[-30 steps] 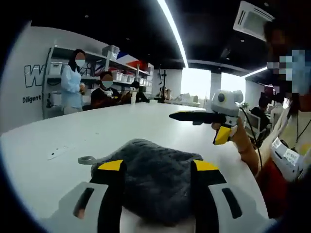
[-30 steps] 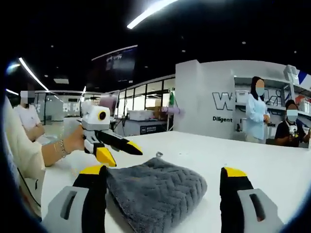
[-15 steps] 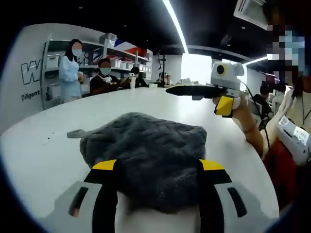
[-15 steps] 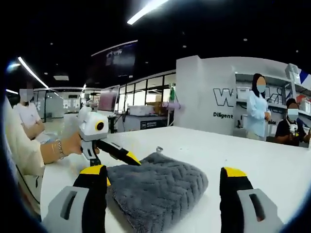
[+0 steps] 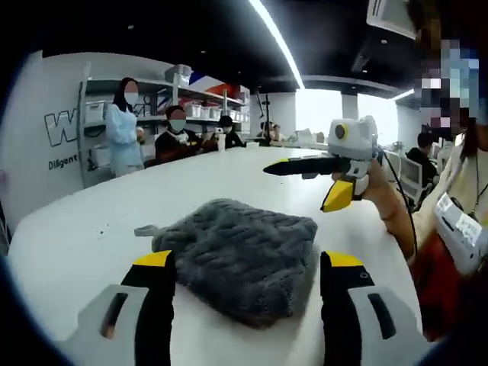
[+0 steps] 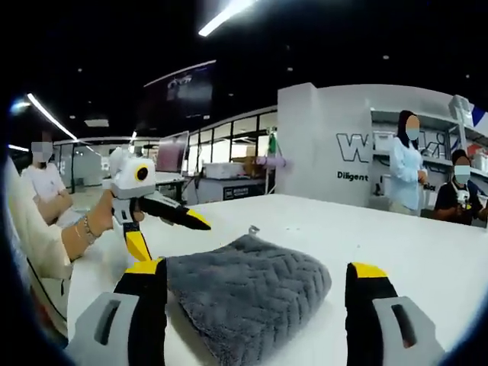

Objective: Fold the towel on the table until its edges align and the towel forms a compact rectangular stack.

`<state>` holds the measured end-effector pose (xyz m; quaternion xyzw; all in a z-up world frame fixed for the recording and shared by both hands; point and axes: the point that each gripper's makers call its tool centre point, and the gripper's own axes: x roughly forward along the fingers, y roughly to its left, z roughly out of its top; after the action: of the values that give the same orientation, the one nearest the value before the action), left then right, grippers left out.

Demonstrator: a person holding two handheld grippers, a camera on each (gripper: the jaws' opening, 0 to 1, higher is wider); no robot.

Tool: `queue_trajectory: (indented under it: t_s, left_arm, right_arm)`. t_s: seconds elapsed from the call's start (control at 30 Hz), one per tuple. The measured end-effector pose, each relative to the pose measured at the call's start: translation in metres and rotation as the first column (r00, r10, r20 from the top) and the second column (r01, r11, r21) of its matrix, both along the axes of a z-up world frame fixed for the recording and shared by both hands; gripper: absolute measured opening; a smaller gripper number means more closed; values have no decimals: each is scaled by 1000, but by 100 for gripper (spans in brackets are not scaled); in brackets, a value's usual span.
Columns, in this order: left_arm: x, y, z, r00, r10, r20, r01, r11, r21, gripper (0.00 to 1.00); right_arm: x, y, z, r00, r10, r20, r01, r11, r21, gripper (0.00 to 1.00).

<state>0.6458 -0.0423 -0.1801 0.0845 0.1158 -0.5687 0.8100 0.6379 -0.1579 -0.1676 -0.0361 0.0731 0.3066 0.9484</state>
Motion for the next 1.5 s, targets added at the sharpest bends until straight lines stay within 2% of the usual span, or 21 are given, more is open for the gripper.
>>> queue_trajectory:
  t_s: [0.1, 0.17, 0.27, 0.3, 0.37, 0.4, 0.5, 0.57, 0.7, 0.87, 0.97, 1.1, 1.27, 1.5]
  left_arm:
    - [-14, 11, 4, 999, 36, -27, -36, 999, -4, 83]
    - [-20, 18, 2, 997, 63, -35, -63, 998, 8, 88]
    - [-28, 37, -7, 989, 146, -36, -143, 987, 72, 93]
    - [-29, 43, -10, 984, 176, -38, -172, 981, 85, 94]
    - [-33, 54, -14, 977, 211, -38, -207, 973, 101, 98]
    - [-34, 57, -15, 975, 220, -36, -215, 971, 106, 98]
    - [-39, 70, -21, 963, 264, -45, -258, 959, 113, 99]
    - [-40, 76, -25, 952, 296, -76, -288, 952, 101, 99]
    - [-44, 84, -39, 938, 333, -97, -323, 940, 110, 99]
    - [-52, 90, -45, 930, 348, -118, -338, 936, 97, 99]
    - [-57, 93, -48, 928, 352, -126, -341, 935, 96, 99]
    - [-63, 98, -49, 923, 363, -128, -352, 931, 97, 99]
    - [-73, 102, -44, 926, 357, -123, -349, 934, 77, 97]
    - [-81, 113, -53, 914, 378, -145, -369, 925, 88, 97]
  right_arm:
    - [-4, 3, -2, 1000, 28, -11, -28, 999, -17, 99]
    - [-9, 9, 3, 998, 66, 17, -65, 997, -35, 99]
    - [-19, 11, 3, 995, 97, 30, -96, 994, -43, 99]
    - [-21, 10, 1, 995, 97, 31, -96, 994, -52, 99]
    - [-28, 1, -4, 996, 79, 47, -73, 991, -114, 99]
    - [-30, -1, -5, 996, 71, 49, -65, 991, -117, 99]
    - [-45, -12, -19, 999, 49, -1, -49, 989, -137, 99]
    - [-54, -18, -31, 998, 31, -48, -37, 988, -147, 99]
    - [-68, -31, -53, 995, -30, -92, 14, 986, -167, 99]
    - [-75, -46, -64, 990, -87, -114, 68, 985, -158, 99]
    - [-81, -58, -71, 984, -125, -127, 100, 977, -187, 99]
    - [-87, -69, -67, 981, -162, -108, 141, 973, -182, 99]
    - [-89, -73, -65, 979, -178, -96, 159, 971, -178, 99]
    - [-95, -70, -64, 980, -174, -100, 153, 969, -192, 99]
